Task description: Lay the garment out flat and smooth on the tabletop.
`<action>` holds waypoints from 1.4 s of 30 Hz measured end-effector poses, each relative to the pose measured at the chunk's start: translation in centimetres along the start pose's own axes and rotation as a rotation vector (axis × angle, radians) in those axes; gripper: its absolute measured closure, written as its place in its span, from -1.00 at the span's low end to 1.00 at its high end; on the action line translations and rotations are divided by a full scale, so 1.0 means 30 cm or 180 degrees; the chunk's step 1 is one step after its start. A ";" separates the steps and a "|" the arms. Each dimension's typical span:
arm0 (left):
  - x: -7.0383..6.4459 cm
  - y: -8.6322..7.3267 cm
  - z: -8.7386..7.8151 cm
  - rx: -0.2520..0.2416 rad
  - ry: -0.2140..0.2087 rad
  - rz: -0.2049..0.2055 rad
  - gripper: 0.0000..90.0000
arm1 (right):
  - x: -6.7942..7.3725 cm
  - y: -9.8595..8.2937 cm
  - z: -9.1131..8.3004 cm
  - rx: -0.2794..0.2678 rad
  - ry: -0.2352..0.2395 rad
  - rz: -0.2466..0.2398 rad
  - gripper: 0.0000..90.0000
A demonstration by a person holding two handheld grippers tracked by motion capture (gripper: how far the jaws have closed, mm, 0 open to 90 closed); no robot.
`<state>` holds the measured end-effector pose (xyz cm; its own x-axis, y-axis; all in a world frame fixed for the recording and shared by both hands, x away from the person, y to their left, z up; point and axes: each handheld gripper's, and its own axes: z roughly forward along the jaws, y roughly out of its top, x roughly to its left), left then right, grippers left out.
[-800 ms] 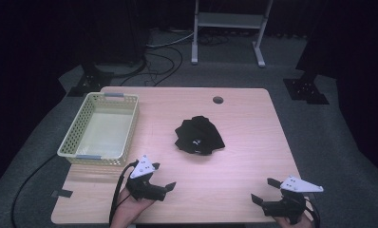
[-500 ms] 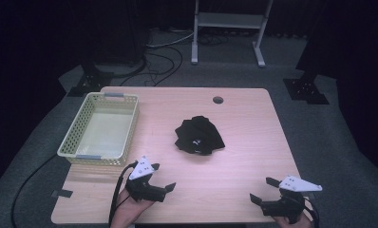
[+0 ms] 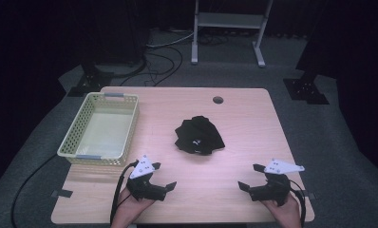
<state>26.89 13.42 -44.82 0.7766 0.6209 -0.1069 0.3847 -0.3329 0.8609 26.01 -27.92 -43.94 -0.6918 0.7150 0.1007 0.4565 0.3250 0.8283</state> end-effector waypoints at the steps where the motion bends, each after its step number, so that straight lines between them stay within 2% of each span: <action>1: 0.000 -0.001 0.004 0.0008 -0.0011 -0.0001 -0.81 | -0.001 0.010 0.012 0.0014 0.0015 -0.0019 -0.81; 7: 0.000 -0.004 0.011 0.0030 -0.0041 0.0001 -0.81 | -0.012 0.073 0.080 0.0041 0.0129 -0.0090 -0.81; 16: 0.001 0.009 0.000 -0.0036 -0.0017 0.0014 -0.81 | -0.027 0.173 0.144 0.0066 0.0169 -0.0280 -0.81; 26: 0.002 0.018 -0.005 -0.0059 -0.0020 0.0013 -0.81 | -0.048 0.257 0.228 0.0095 0.0244 -0.0305 -0.81; 34: 0.003 0.026 -0.015 -0.0068 -0.0006 0.0033 -0.81 | -0.046 0.334 0.315 0.0187 0.0272 -0.0457 -0.81; 42: 0.006 0.034 -0.023 -0.0075 0.0015 0.0045 -0.81 | -0.062 0.383 0.400 0.0279 0.0302 -0.0491 -0.81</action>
<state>27.06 13.68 -43.61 0.7794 0.6197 -0.0924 0.3618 -0.3248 0.8738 39.24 -18.09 -41.23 -0.8051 0.5924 0.0311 0.3849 0.4818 0.7872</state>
